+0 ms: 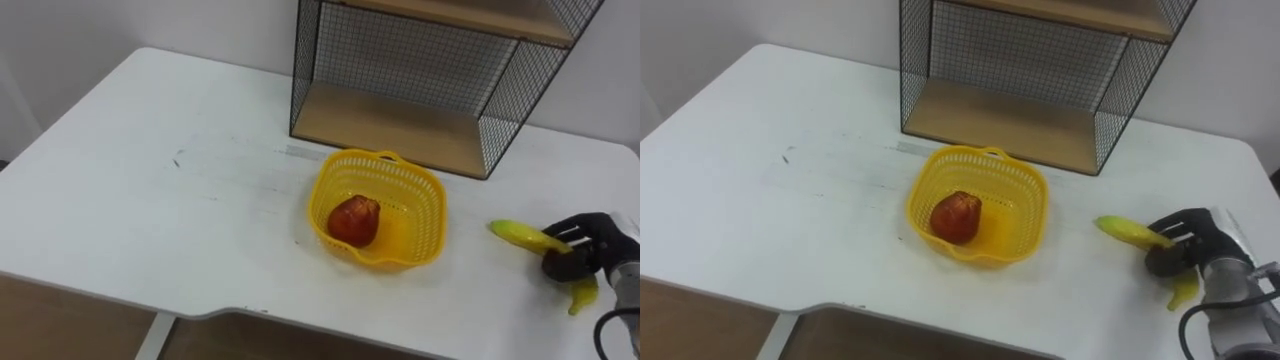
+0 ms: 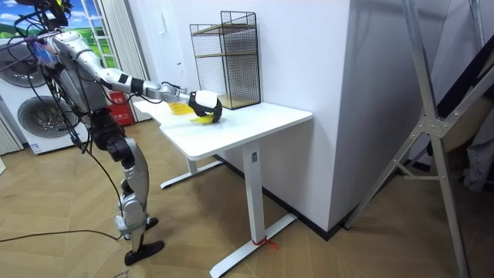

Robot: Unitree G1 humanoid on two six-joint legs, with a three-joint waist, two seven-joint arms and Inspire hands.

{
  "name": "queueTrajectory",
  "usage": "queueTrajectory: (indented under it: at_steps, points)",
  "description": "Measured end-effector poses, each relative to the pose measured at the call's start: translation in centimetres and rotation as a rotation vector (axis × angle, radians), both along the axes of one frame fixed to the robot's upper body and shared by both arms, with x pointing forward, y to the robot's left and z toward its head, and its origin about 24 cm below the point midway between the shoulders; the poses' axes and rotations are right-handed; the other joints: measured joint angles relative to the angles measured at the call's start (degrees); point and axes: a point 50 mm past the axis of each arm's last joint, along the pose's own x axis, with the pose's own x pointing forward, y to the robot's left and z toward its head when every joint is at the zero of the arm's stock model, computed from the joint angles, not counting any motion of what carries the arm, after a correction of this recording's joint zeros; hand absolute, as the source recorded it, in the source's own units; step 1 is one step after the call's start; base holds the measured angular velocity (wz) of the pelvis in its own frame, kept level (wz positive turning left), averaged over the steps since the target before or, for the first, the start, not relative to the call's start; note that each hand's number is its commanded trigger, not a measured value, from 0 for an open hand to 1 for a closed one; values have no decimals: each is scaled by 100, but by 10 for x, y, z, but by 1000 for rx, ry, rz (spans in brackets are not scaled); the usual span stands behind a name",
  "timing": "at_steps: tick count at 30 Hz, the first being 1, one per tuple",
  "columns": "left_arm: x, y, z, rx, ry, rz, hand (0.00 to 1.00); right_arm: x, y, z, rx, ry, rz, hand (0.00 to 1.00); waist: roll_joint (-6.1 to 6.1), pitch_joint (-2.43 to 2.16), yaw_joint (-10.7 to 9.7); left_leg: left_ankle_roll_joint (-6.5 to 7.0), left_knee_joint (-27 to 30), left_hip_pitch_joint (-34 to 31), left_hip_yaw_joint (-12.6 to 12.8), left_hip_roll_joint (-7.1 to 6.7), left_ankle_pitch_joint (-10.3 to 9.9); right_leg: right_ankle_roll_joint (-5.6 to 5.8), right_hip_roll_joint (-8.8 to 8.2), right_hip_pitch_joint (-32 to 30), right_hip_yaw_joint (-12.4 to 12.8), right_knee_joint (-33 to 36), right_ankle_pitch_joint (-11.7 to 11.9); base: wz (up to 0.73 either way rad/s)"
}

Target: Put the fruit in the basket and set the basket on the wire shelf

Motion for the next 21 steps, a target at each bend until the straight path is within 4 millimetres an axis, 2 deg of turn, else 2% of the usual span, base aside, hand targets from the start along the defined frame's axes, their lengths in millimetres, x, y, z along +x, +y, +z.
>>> queueTrajectory:
  at_steps: [4, 6, 10, 15, 18, 21]
  points:
    - [-1, 0, 0, 0, 5, 4, 0, 8, 11, 4, 82, -53, 2, 100, 6, 6, -12, -1, -77, 24, 94, 19, 1, -2, 1, -2, 42, -2, 1, -13]
    - [-1, -1, -1, -4, 5, 4, 0, 15, 23, 5, 224, -135, -22, 100, 28, 16, 12, 0, -117, 69, 234, 56, 2, -2, 11, -12, 162, 19, 1, -26]
    - [-1, -4, -2, -12, 4, 6, 0, 26, 44, 11, 422, -254, -28, 100, 95, 58, -27, 0, -118, 34, 281, 63, 2, -2, 6, -97, 197, 62, 1, -9]
    - [-4, -7, -3, -16, 9, 15, 0, 25, 70, 16, 715, -402, -64, 100, 141, 26, -60, 0, -137, 74, 277, 61, 2, -1, 7, -82, 186, 49, 1, 0]
    - [-8, -14, -5, -28, 18, 26, 0, 22, 79, 15, 820, -442, -84, 100, 183, -6, -50, 0, -137, 85, 277, 55, 2, -1, 3, -66, 191, 48, 1, 0]
    - [-9, -15, -6, -29, 24, 31, 0, 21, 85, 14, 867, -453, -92, 100, 202, -13, -36, 0, -136, 104, 276, 60, 4, -1, 4, -51, 196, 48, 1, 0]
